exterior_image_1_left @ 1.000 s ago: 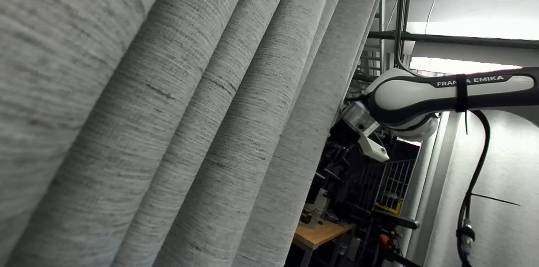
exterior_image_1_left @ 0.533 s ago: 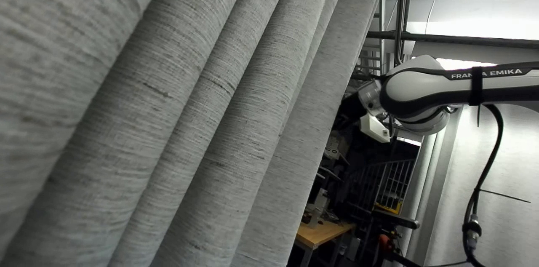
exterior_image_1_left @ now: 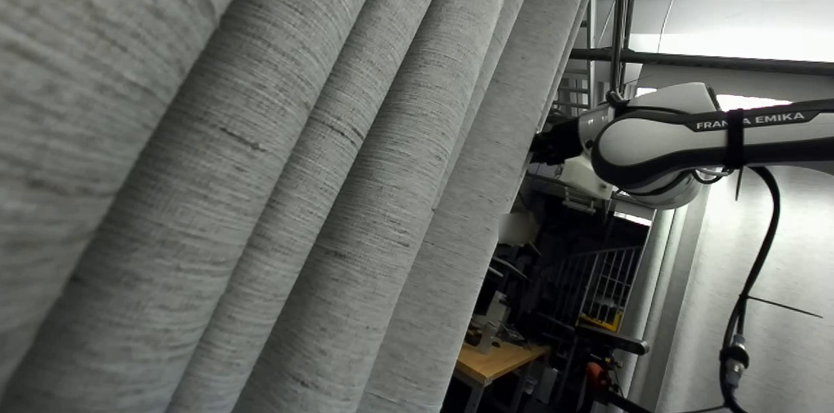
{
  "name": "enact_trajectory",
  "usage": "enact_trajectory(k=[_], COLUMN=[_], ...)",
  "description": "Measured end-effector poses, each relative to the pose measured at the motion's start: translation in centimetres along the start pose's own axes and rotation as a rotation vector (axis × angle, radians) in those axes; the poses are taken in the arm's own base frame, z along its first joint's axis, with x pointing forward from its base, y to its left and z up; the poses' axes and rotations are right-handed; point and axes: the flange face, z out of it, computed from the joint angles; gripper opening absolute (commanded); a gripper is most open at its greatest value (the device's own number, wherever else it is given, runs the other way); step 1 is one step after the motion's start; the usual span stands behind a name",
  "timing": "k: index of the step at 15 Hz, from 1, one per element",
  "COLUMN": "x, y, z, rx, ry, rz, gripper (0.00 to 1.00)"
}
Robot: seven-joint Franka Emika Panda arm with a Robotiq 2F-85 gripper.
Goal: Pull the the grey curtain to the right.
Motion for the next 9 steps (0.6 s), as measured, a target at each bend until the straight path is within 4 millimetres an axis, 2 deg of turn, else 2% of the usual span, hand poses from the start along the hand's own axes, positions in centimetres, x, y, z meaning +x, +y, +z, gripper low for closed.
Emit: enact_trajectory(k=[1,2,3,5,9], x=[0.12,0.18,0.23,0.22,0.03], y=[0.29,0.50,0.61,0.57,0.56], z=[-0.13,-0.19,-0.22,-0.13,0.05], rx=[-0.019,-0.034,-0.046,-0.059,-0.059], ry=[0.027,0.048,0.063,0.074,0.069], rz=[-0.007,-0.008,-0.009,-0.009,-0.009], gripper=[1.00,0.77,0.97,0.94,0.96])
